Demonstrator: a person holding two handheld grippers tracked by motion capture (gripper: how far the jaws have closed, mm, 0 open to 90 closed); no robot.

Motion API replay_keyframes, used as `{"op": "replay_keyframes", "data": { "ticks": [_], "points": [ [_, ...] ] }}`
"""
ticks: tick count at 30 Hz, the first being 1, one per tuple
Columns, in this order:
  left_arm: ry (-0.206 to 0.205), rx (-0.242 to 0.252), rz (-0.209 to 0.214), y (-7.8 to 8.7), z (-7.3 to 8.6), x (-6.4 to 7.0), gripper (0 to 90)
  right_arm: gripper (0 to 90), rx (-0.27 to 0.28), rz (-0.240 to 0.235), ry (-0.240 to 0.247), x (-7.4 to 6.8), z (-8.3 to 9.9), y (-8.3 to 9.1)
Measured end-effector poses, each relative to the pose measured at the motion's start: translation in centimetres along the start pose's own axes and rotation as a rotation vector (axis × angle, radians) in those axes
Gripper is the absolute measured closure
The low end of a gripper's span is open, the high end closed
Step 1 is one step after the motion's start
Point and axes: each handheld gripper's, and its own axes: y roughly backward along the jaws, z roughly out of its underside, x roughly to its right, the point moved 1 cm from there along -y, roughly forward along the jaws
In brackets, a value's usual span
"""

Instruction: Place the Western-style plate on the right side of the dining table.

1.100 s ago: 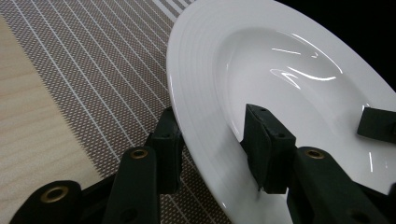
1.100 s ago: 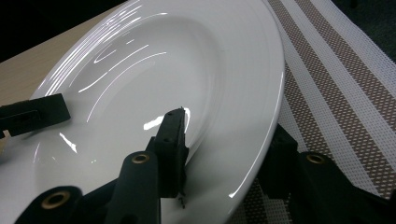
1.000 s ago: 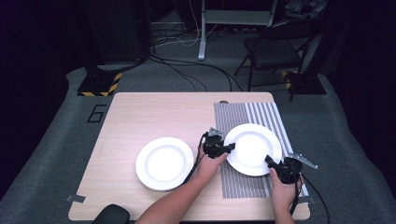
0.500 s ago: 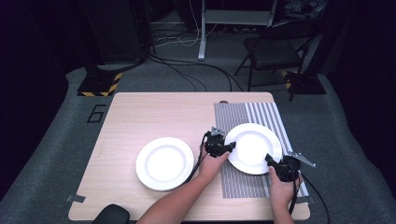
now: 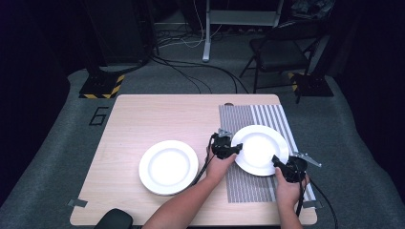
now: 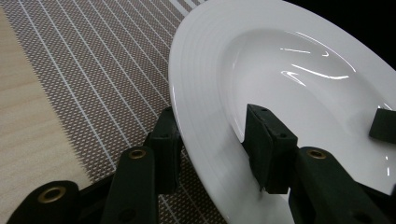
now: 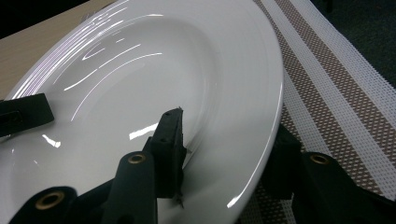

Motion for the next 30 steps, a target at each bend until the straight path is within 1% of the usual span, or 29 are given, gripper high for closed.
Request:
{"op": "replay_keyframes", "data": {
  "ticks": [3, 6, 8, 9, 11, 12, 14, 16, 17, 19, 26, 27, 30],
  "points": [
    [-0.004, -0.003, -0.008, 0.0, 0.0, -0.1, 57.4, 56.0, -0.003, 0.002, -0.009, 0.0, 0.0, -0.2],
    [-0.002, 0.004, -0.015, -0.2, 0.0, -0.2, 57.4, 56.0, 0.001, 0.006, 0.001, 0.0, 0.0, -0.5],
    [-0.005, 0.013, -0.017, -0.3, 0.0, -0.1, 57.4, 55.9, 0.003, 0.015, -0.003, 0.0, 0.0, -0.7],
    [0.005, 0.011, -0.013, -0.4, 0.0, -0.1, 57.4, 55.9, 0.005, 0.018, 0.002, 0.0, 0.0, -0.8],
    [0.000, 0.000, -0.009, -0.5, 0.1, -0.3, 57.3, 55.9, 0.002, 0.029, -0.003, 0.1, 0.1, -1.0],
    [0.006, -0.002, -0.014, -0.6, 0.2, -0.2, 57.3, 55.9, 0.002, 0.029, -0.003, 0.1, 0.1, -1.0],
    [0.002, -0.007, -0.022, -0.7, 0.3, -0.3, 57.1, 55.9, -0.002, 0.039, -0.007, 0.1, 0.2, -1.2],
    [0.003, -0.005, -0.022, -0.8, 0.3, -0.3, 56.9, 55.8, 0.000, 0.039, -0.003, 0.0, 0.2, -1.3],
    [-0.011, -0.008, -0.029, -0.7, 0.3, -0.4, 57.0, 55.8, -0.001, 0.039, -0.004, 0.0, 0.2, -1.3],
    [-0.010, -0.008, -0.034, -0.8, 0.3, -0.5, 56.9, 55.8, -0.003, 0.039, 0.002, 0.0, 0.2, -1.4],
    [-0.008, -0.008, -0.031, -0.9, 0.3, -0.5, 57.0, 55.6, -0.016, 0.041, -0.014, 0.0, 0.3, -1.6],
    [-0.009, -0.008, -0.031, -0.9, 0.3, -0.5, 57.0, 55.6, -0.015, 0.042, -0.011, 0.1, 0.2, -1.6],
    [-0.018, -0.005, -0.032, -0.9, 0.3, -0.5, 56.9, 55.7, -0.019, 0.045, -0.022, 0.2, 0.2, -1.7]
  ]
}}
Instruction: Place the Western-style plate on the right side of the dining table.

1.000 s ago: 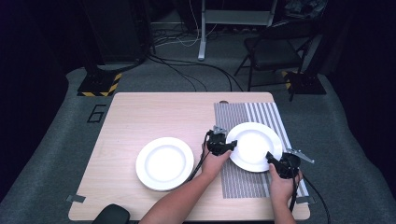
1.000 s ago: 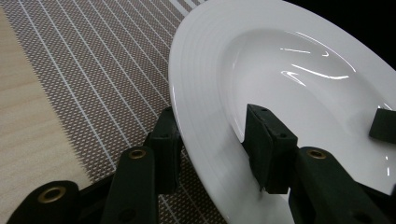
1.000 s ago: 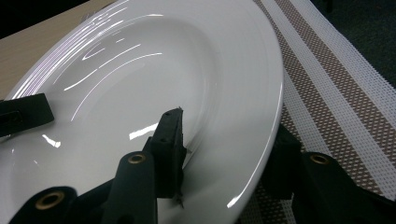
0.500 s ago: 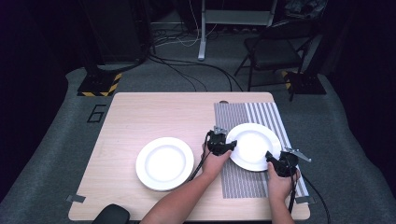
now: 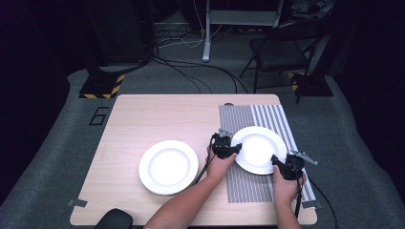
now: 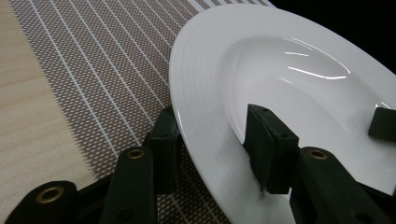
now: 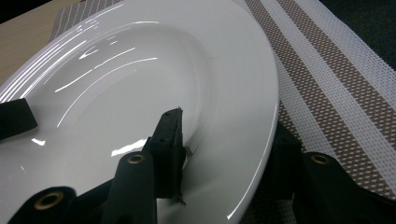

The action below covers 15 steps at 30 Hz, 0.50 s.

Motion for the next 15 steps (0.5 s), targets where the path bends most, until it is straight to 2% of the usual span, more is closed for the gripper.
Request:
{"op": "replay_keyframes", "data": {
  "ticks": [8, 15],
  "points": [
    [-0.006, 0.001, -0.005, -0.01, 0.00, 0.17, 56.1, 54.7, 0.000, 0.014, -0.001, -0.14, 0.06, 0.01],
    [-0.028, -0.002, -0.006, 0.00, -0.02, 0.21, 54.9, 52.0, -0.003, 0.005, 0.013, -0.11, 0.05, 0.02]
  ]
}}
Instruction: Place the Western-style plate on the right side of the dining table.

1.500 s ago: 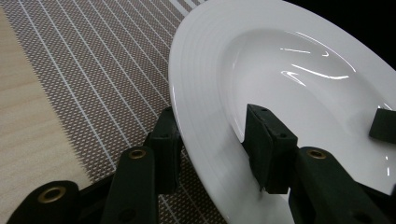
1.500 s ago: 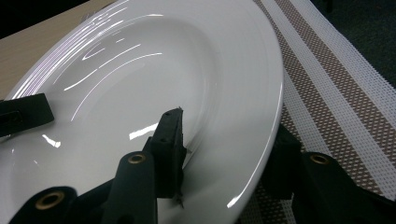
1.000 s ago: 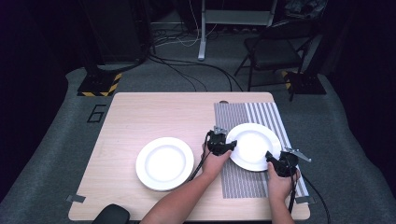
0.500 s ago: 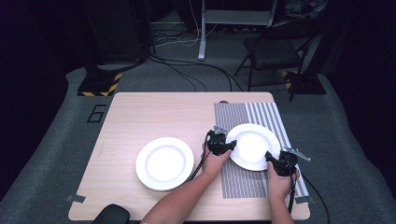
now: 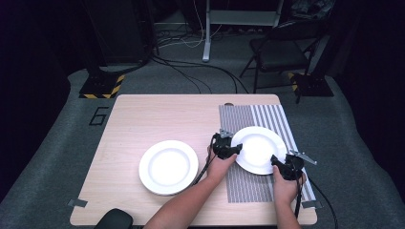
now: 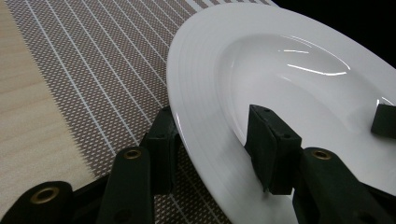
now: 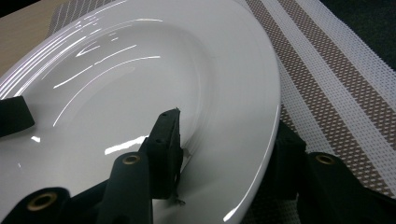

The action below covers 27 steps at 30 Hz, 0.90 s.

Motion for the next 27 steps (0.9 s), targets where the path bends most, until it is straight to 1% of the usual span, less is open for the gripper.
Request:
{"op": "replay_keyframes", "data": {
  "ticks": [2, 3, 4, 5, 6, 8, 10, 12, 13, 15, 17, 20, 22, 24, 26, 27],
  "points": [
    [0.006, -0.009, 0.009, 0.2, 0.0, 0.0, 54.4, 49.1, -0.006, -0.014, -0.012, 0.0, 0.0, 0.1],
    [0.011, 0.001, 0.010, 0.4, -0.1, -0.1, 53.7, 47.2, -0.005, -0.014, -0.008, 0.1, 0.0, 0.2],
    [0.013, 0.007, 0.010, 0.6, -0.2, -0.2, 52.6, 46.4, 0.007, -0.011, -0.011, 0.1, 0.0, 0.4],
    [0.015, 0.015, 0.013, 0.8, -0.4, -0.2, 51.8, 46.0, 0.020, -0.006, -0.004, 0.1, 0.0, 0.5],
    [0.023, 0.019, 0.011, 1.0, -0.4, -0.3, 50.8, 44.9, 0.025, -0.002, -0.009, 0.1, -0.1, 0.7],
    [0.030, 0.040, 0.018, 1.2, -0.6, -0.3, 50.6, 43.6, 0.038, 0.010, 0.000, 0.2, -0.2, 1.2],
    [0.031, 0.044, 0.022, 1.6, -0.7, -0.4, 50.6, 43.6, 0.066, 0.018, 0.008, 0.3, -0.1, 1.7],
    [0.024, 0.046, 0.022, 1.9, -0.8, -0.4, 50.5, 43.2, 0.081, 0.028, 0.010, 0.3, 0.0, 2.2],
    [0.021, 0.052, 0.023, 2.1, -0.8, -0.4, 50.5, 42.7, 0.085, 0.032, 0.023, 0.4, 0.0, 2.4],
    [0.020, 0.059, 0.028, 2.4, -0.9, -0.4, 50.5, 42.7, 0.108, 0.048, 0.075, 0.3, 0.0, 2.9],
    [0.018, 0.070, 0.031, 2.8, -1.1, -0.5, 50.5, 42.6, 0.125, 0.050, 0.089, 0.3, 0.0, 3.4],
    [0.025, 0.086, 0.036, 3.4, -1.4, -0.7, 50.5, 42.3, 0.127, 0.019, 0.066, 0.3, 0.0, 3.7],
    [0.028, 0.090, 0.037, 3.6, -1.5, -0.9, 50.5, 42.2, 0.127, 0.004, 0.062, 0.2, 0.1, 3.9],
    [0.026, 0.090, 0.035, 4.0, -1.7, -1.0, 50.3, 42.3, 0.123, -0.011, 0.058, 0.1, 0.1, 4.2],
    [0.009, 0.095, 0.029, 4.5, -1.9, -1.2, 50.3, 42.3, 0.134, -0.027, 0.057, 0.0, 0.0, 4.7],
    [0.007, 0.101, 0.026, 4.7, -2.1, -1.3, 50.3, 42.3, 0.140, -0.031, 0.059, -0.1, -0.2, 4.9]
  ]
}}
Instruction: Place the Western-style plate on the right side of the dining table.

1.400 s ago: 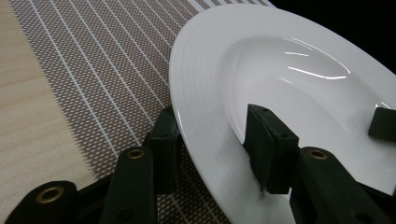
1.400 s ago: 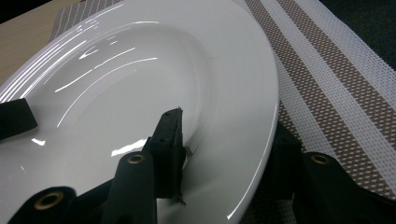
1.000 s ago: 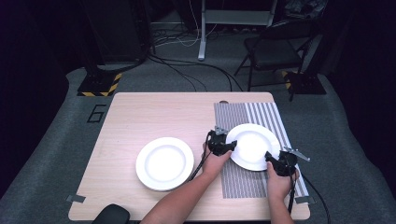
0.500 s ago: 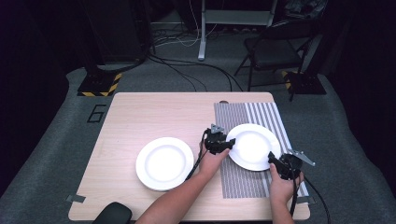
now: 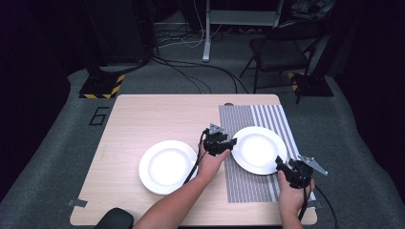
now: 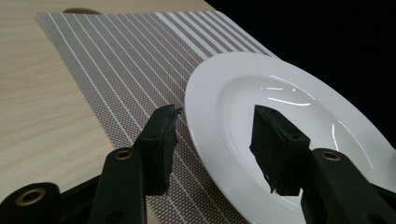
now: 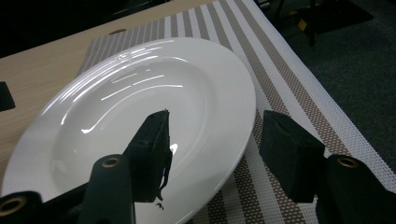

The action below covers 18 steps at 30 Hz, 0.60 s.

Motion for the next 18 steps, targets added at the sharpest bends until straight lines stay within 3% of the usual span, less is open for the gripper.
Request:
{"op": "replay_keyframes", "data": {
  "ticks": [5, 11, 18],
  "points": [
    [-0.002, 0.012, 0.002, 1.3, -1.0, -0.7, 49.7, 42.3, 0.010, -0.029, 0.027, -0.5, -1.2, 1.1],
    [-0.004, 0.020, -0.002, 3.1, -2.0, -1.3, 49.7, 41.1, -0.015, -0.067, 0.060, -1.5, -2.5, 1.8],
    [-0.016, 0.038, 0.001, 6.2, -3.5, -2.7, 49.8, 38.8, -0.015, -0.114, 0.100, -3.1, -3.8, 2.6]
  ]
}}
